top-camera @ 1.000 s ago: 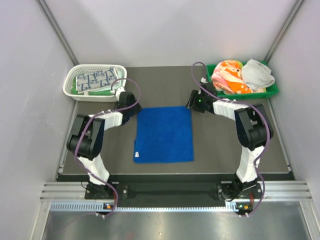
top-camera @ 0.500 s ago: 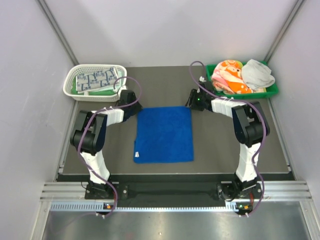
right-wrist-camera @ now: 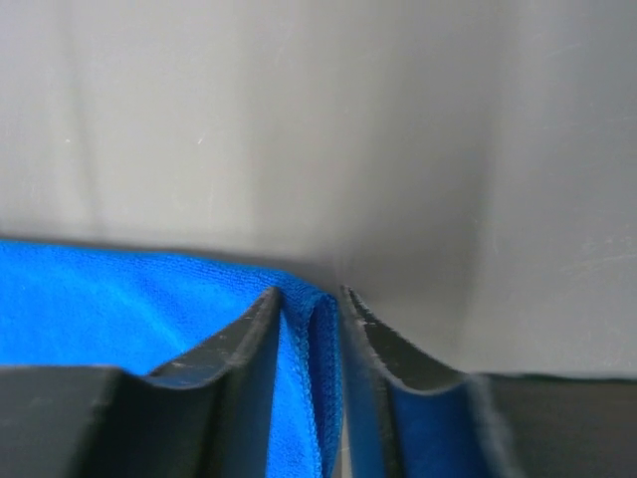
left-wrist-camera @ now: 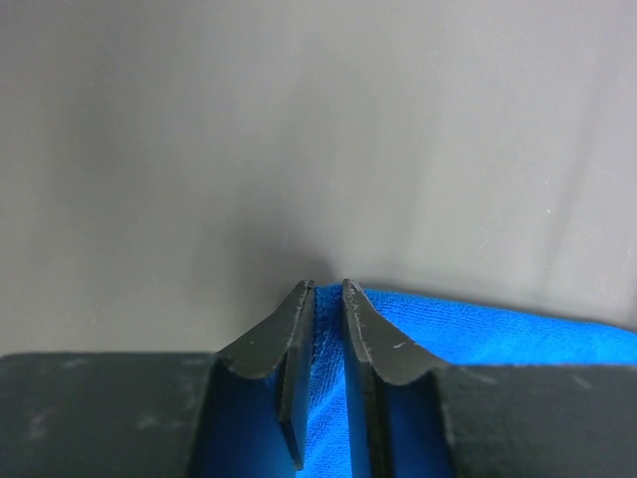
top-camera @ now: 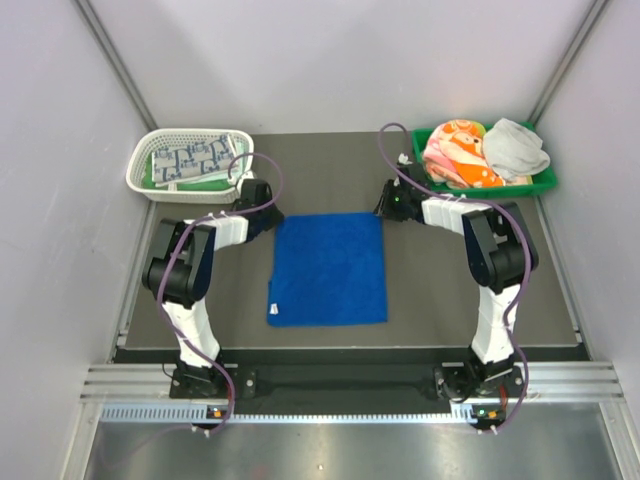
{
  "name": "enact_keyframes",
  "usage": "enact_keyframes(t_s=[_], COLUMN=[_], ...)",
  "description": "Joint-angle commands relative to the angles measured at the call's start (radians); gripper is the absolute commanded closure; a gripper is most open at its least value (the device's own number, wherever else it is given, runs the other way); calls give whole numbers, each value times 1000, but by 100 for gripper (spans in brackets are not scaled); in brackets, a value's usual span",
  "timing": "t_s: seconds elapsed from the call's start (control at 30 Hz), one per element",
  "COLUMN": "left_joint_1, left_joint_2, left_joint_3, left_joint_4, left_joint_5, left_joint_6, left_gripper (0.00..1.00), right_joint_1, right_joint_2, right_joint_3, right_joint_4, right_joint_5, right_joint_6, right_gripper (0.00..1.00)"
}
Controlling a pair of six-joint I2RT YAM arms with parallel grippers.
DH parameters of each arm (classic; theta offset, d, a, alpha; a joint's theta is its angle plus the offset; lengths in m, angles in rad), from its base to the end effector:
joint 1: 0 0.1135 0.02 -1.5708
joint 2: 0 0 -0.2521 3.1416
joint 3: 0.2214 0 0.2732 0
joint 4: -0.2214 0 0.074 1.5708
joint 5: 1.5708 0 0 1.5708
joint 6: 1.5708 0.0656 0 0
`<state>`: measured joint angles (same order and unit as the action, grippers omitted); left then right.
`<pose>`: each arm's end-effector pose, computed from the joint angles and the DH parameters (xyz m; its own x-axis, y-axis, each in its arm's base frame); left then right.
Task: Fold and stack the towels
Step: Fold the towel
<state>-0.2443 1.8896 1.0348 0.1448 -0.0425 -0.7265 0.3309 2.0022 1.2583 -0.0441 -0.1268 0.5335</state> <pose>0.4131 -0.1001 0.1002 -0.6125 -0.5313 -0.5853 -0.2628 0.8352 -0.4830 0.4326 0.1574 0.1076 -0.7841 0.2641 -0.5617 -0.0091 0.9000 0.4359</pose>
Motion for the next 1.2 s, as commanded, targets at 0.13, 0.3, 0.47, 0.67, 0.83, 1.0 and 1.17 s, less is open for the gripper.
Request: enact_keyframes(t_s=[0.13,0.3,0.47,0.67,0.83,1.0,1.17], left_joint_1=[4,4,4,4,-4,-64,-140], left_joint_2=[32,46,66,71,-26,-165,-325], left_joint_3=[27,45,82,100,56,7,-107], left_joint_4=[-103,-122,-140,-140,-108,-77,-13], left_joint_5=[-36,-54,-74,-96,-95,-187,-278], left_joint_6=[22,41,65,73,81,104,98], left_gripper=[88,99,100,100,100,100,100], right_joint_1=[-1,-1,-1,-1,-3,-3,-1], right_joint_2=[30,26,33,32,-40,-153,-354], right_joint_3=[-7,-4,23,41,33,1,-100], right_joint_4=[7,3,-20,-22,-19,-10,30], right_joint_5=[15,26,36,47,72,113,150], right_joint_6=[-18,-27,-43,-50,-64,-87,-95], right_gripper=[80,91,100,100,100,100,100])
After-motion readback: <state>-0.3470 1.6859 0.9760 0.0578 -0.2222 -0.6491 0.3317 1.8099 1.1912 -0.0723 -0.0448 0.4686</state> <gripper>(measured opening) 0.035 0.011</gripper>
